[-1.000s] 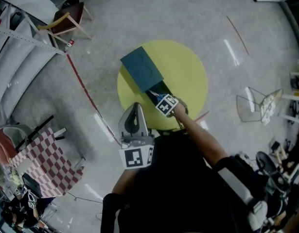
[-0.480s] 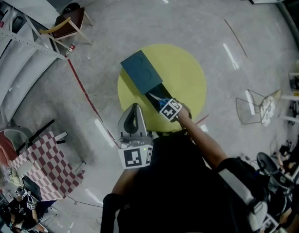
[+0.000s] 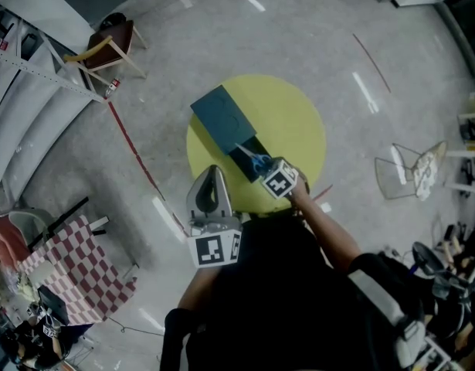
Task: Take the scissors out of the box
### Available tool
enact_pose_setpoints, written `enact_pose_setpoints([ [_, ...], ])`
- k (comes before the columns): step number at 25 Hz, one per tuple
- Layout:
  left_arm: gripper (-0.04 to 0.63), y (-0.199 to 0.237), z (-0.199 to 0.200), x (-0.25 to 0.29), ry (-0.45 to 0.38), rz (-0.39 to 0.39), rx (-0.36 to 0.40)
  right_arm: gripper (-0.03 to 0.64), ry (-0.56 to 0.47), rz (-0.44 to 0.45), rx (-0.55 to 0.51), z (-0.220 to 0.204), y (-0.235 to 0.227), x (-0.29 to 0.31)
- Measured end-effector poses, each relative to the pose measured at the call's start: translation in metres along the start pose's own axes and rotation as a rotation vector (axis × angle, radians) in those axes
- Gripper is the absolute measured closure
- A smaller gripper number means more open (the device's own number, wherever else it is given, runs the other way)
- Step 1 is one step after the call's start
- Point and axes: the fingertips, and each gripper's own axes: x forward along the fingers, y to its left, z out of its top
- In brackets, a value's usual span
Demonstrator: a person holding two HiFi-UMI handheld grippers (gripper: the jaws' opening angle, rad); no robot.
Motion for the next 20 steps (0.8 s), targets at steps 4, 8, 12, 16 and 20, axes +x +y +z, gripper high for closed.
enact_pose_setpoints([
  [4, 0.597, 0.001, 0.0, 0.0, -0.001, 0.001, 0.001, 0.545, -0.122, 0.002, 0.02, 0.025, 0.003, -0.021],
  [8, 0.597, 0.002, 0.001, -0.001, -0.011, 0.004, 0.002, 0.545, -0.22, -0.021, 0.04, 0.046, -0.001, -0.047],
  [12, 0.597, 0.005, 0.002, 0.002, -0.013, 0.01, 0.001, 0.545, -0.327, -0.04, 0.065, 0.066, -0.008, -0.072],
  [16, 0.597, 0.005, 0.002, 0.001, -0.011, 0.003, 0.02, 0.545, -0.427, -0.052, 0.097, 0.079, -0.01, -0.097],
  [20, 0.597, 0.006, 0.005, 0.004, -0.023, 0.007, 0.008, 0.545, -0.526, -0.067, 0.13, 0.09, -0.013, -0.122],
])
